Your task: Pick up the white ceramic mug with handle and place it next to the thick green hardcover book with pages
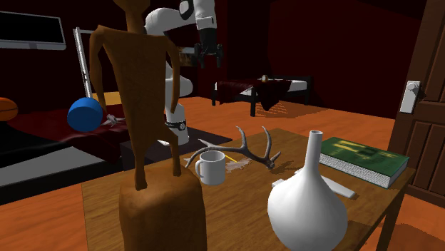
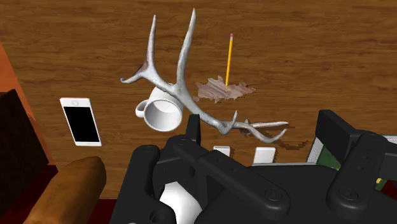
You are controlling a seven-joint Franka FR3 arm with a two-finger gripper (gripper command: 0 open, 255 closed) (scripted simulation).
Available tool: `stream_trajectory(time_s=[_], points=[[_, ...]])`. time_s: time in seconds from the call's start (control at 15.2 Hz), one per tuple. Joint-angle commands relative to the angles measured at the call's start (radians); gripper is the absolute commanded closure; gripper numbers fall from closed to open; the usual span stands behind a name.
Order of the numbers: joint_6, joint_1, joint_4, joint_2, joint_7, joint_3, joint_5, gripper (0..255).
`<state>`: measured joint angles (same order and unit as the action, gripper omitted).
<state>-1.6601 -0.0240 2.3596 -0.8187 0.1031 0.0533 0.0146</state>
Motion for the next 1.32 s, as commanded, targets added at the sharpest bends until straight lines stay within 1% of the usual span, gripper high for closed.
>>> stream_trajectory(time_s=[0.0, 0.33, 0.66, 0.92, 1.25], points=[[0.000, 0.000, 0.000, 0.000, 0.000, 0.000, 0.000, 0], [-0.173, -0.022, 0.087, 0.088, 0.013, 0.017, 0.019, 0], [-0.349, -0.045, 0.142, 0.210, 0.028, 0.037, 0.037, 0], [-0.488, -0.061, 0.161, 0.332, 0.040, 0.054, 0.048, 0], [-0.653, -0.079, 0.153, 0.507, 0.053, 0.076, 0.055, 0]])
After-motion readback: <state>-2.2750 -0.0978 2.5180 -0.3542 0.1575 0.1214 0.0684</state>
